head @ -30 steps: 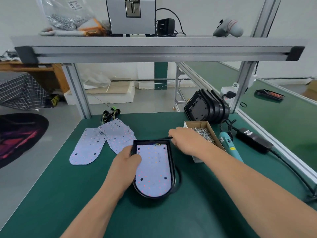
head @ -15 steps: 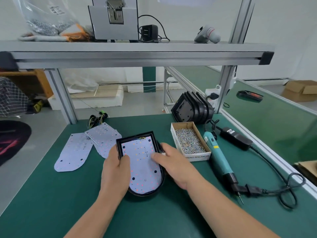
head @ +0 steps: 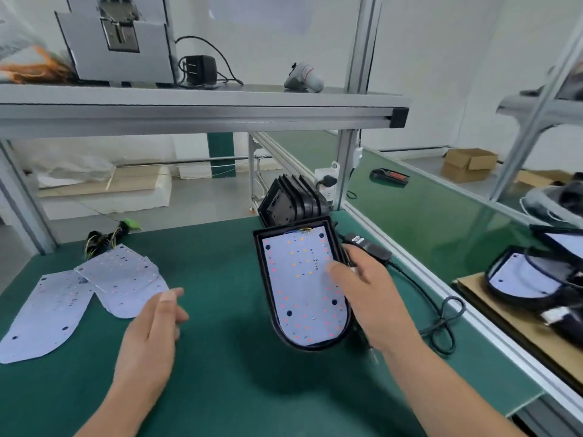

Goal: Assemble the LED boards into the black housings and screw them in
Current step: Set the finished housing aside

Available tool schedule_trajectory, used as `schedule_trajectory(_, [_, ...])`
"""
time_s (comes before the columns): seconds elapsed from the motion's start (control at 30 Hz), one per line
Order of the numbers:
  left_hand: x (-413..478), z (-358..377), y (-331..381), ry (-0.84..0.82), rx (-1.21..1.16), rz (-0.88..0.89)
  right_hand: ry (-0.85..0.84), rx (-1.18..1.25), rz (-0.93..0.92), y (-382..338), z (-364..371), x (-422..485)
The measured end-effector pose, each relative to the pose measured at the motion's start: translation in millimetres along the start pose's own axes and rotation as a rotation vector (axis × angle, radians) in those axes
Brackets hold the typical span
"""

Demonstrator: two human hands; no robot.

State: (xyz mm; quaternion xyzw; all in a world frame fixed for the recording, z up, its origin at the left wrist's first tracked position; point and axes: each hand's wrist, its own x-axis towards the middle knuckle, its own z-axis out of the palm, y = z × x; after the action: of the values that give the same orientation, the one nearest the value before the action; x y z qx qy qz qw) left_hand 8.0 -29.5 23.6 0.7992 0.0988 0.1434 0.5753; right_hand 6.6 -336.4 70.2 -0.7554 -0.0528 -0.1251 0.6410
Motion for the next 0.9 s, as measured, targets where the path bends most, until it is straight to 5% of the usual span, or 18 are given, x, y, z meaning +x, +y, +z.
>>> schedule_trajectory(0.43, [2,14,3,0.021,0.053,0.024,0.732,-0.250,-0.049,-8,-252,-18])
schedule_trajectory(0.53, [4,20,20,-0.119,0.179,-0.053,0.888,-0.349,0.000,-16,-299,-20])
schedule_trajectory(0.77, [-12,30,57,-0.202,-0.004,-0.111,1.065,-0.603,0.136,-5,-378,-14])
schedule_trajectory(0.9, [-6,27,47,-0.209,-0.026,-0.115,1.008,-0.912,0.118,10,-396,-7])
